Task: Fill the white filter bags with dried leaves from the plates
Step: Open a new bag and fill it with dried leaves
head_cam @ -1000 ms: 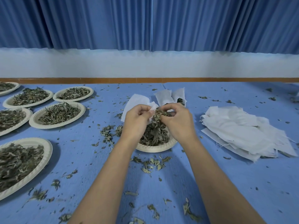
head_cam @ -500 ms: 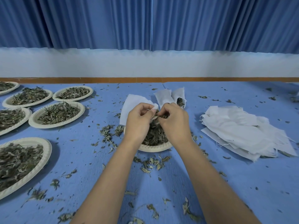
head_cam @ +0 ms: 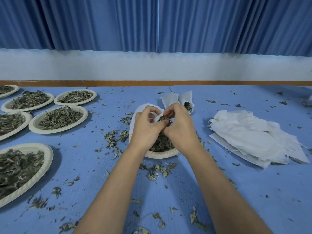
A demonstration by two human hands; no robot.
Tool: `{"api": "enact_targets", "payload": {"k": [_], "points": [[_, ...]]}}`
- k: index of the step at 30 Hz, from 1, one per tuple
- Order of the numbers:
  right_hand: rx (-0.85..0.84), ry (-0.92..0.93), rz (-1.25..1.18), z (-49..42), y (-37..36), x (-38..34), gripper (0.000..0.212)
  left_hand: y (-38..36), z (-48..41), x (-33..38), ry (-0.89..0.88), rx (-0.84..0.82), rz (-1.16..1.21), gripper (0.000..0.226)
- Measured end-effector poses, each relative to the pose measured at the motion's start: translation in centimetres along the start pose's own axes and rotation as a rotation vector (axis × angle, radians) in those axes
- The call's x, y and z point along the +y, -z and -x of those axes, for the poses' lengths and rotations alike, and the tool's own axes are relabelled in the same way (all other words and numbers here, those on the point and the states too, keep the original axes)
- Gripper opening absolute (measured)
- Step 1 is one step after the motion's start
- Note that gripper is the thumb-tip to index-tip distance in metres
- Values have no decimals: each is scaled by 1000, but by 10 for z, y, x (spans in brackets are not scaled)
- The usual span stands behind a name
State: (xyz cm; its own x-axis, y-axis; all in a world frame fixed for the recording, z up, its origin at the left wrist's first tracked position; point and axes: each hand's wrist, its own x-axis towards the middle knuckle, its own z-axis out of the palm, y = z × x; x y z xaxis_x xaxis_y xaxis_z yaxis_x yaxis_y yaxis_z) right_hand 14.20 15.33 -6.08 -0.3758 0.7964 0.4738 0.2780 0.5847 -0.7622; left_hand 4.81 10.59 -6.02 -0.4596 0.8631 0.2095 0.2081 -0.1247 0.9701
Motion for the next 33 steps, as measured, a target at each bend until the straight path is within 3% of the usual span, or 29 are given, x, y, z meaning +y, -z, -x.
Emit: {"api": "enact_targets", "payload": {"k": [7,10,12,16,21,25,29,33], "points": [[-245,-129,-328,1,11,-1,50,7,-2,-6,-31,108,-28,30],[-157,-240,-453,-3,18,1,37,12,-3,-6,-63,155,-49,30],[-39,-249,-345,-6,20,4,30,15,-3,-5,-65,169,-45,28],[-8,-91,14,-3,16,8,17,17,-2,-3,-62,116,-24,25],[15,-20,145,-3,14,9,15,17,-1,-2,-78,85,-36,26],[9,-2,196,-2,11,11,15,13,-3,-3,-80,304,-52,25],[-151,50,189,1,6,9,9,11,-1,-5,-39,567,-121,33],[-86,-19,129,4,3,5,9,7,0,-6,-53,531,-143,24]]}}
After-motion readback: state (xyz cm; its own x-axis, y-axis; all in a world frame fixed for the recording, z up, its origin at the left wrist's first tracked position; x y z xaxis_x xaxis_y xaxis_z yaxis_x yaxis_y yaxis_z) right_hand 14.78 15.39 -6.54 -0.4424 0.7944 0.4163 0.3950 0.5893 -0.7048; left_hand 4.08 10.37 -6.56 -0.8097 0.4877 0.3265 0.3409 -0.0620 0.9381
